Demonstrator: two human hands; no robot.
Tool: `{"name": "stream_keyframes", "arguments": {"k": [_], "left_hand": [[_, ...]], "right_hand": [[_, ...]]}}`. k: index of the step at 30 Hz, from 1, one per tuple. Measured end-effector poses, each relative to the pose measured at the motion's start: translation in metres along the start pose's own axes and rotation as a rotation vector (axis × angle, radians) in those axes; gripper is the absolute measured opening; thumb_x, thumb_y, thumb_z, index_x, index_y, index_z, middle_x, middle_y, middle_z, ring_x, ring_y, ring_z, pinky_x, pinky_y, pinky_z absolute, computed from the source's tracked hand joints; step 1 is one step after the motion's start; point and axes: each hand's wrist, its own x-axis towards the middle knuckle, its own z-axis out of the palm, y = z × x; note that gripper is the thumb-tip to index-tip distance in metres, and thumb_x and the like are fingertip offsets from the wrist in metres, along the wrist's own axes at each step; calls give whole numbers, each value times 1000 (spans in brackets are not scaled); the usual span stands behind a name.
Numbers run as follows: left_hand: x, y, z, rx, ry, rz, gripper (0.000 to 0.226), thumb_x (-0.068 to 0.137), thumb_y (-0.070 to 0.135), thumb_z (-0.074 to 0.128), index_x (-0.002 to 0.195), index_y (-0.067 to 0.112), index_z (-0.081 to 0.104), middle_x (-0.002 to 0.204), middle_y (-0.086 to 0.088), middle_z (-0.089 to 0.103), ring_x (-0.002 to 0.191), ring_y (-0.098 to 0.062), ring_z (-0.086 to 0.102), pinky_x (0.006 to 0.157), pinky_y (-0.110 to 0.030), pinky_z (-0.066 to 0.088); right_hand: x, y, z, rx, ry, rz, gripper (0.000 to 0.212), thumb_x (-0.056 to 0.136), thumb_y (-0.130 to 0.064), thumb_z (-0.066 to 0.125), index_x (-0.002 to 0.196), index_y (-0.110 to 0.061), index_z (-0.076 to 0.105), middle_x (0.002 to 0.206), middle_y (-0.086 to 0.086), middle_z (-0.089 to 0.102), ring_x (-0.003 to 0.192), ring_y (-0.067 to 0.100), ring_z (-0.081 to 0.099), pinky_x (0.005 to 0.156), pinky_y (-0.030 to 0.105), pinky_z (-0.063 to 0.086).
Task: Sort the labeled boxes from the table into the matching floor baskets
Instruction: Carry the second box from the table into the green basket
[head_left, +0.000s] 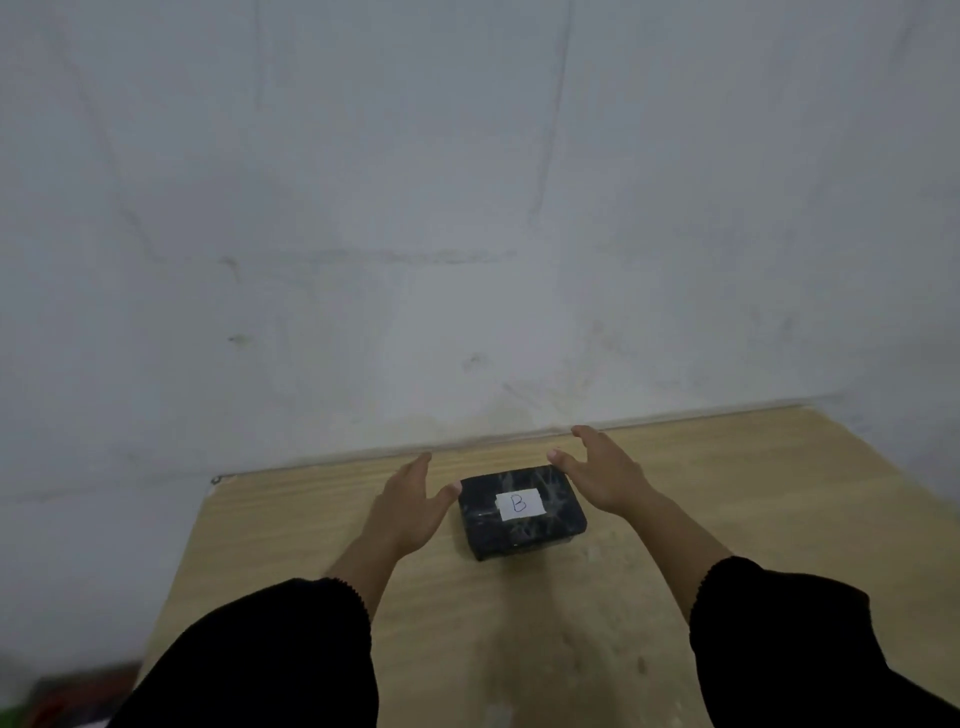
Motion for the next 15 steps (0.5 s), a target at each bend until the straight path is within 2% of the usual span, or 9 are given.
{"name": "stream_keyframes", "arguments": {"k": [7, 11, 13, 15], "left_hand": [[27, -11, 49, -23, 15, -187, 72, 91, 44, 46, 147, 12, 14, 157, -8, 19, 144, -23, 19, 118, -38, 19], [40, -13, 80, -106, 33, -273, 73, 91, 43, 47, 147, 10, 14, 157, -9, 20, 144, -23, 21, 115, -37, 21], [44, -13, 94, -155, 40, -296, 65, 91, 39, 48, 143, 7, 25, 151, -11, 34, 138, -27, 34, 109, -36, 30], [46, -13, 104, -217, 57, -293, 44, 90, 33, 51, 128, 13, 43, 132, -11, 55, 122, -30, 51, 102, -39, 40]], "right_hand": [[55, 57, 35, 38, -159, 32, 73, 88, -55, 45, 146, -17, 23, 154, 7, 29, 138, 29, 33, 112, 52, 26], [75, 88, 53, -13, -242, 59, 76, 87, -61, 39, 148, -19, 18, 157, 5, 23, 143, 26, 23, 113, 52, 22], [82, 98, 62, -56, -264, 35, 73, 87, -63, 35, 144, -19, 25, 155, 2, 26, 144, 24, 18, 111, 55, 21], [84, 105, 71, -59, -283, 6, 71, 85, -66, 32, 138, -18, 32, 153, 3, 30, 145, 25, 15, 110, 59, 20]]}}
